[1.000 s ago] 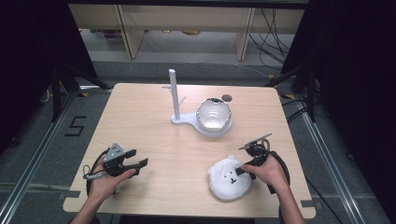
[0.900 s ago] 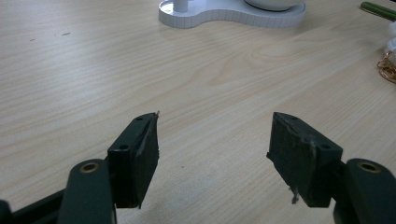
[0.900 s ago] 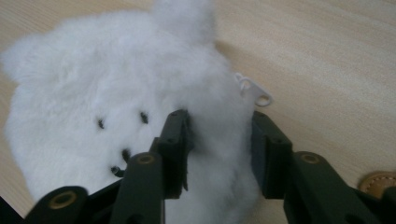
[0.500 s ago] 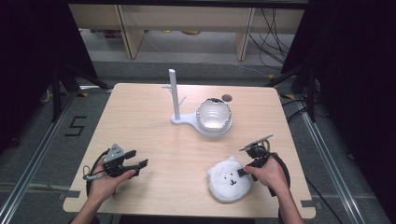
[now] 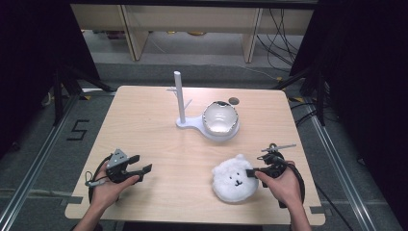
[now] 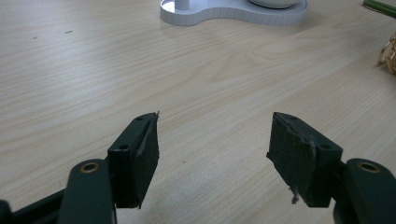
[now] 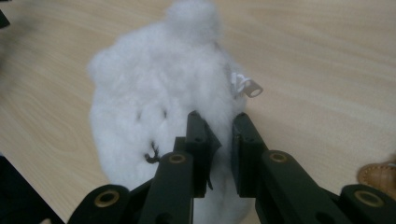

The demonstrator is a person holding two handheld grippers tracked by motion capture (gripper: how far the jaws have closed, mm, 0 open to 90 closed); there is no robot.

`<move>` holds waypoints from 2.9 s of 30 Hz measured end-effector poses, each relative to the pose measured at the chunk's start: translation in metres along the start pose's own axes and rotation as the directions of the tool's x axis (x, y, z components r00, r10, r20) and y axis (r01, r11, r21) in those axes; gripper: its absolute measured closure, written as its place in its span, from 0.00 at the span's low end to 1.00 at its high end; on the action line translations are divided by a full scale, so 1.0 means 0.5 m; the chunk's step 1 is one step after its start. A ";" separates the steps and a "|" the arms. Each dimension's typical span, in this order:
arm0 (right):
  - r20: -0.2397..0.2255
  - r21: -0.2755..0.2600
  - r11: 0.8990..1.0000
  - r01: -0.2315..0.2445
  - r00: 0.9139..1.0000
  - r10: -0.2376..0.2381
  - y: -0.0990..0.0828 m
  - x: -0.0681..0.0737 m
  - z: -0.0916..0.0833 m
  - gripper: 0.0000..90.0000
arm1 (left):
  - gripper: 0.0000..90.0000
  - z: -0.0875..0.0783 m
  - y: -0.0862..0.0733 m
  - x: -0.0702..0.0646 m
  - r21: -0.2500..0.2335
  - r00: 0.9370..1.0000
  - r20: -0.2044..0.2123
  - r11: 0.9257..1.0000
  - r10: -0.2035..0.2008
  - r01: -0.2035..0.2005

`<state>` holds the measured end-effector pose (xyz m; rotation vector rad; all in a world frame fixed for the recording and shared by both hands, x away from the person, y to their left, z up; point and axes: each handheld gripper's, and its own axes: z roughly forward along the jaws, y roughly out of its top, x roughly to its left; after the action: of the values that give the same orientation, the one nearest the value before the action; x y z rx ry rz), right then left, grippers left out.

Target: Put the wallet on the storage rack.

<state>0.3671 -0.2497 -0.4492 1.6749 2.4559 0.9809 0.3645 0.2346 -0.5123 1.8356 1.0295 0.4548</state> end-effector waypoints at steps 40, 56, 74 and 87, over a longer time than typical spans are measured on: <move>0.002 -0.353 0.936 0.014 1.000 -0.015 0.060 0.019 -0.057 0.89 | 0.36 -0.005 -0.009 0.010 -0.039 0.999 -0.049 0.999 -0.012 0.010; 0.013 -0.407 0.913 0.021 1.000 -0.017 0.091 0.018 -0.075 0.89 | 0.36 -0.005 -0.010 0.007 -0.036 0.999 -0.053 0.999 -0.013 0.011; 0.024 -0.443 0.897 0.008 1.000 0.002 0.134 0.016 -0.086 0.89 | 0.36 -0.005 -0.011 0.007 -0.035 0.998 -0.055 0.999 -0.012 0.010; 0.034 -0.456 0.889 0.028 0.999 -0.014 0.166 0.014 -0.080 0.89 | 0.36 -0.006 -0.012 0.008 -0.041 0.999 -0.052 0.999 -0.015 0.013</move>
<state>0.4196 -0.2442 -0.3736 1.4823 2.0000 1.3847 0.3623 0.2407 -0.5166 1.7882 1.0600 0.5139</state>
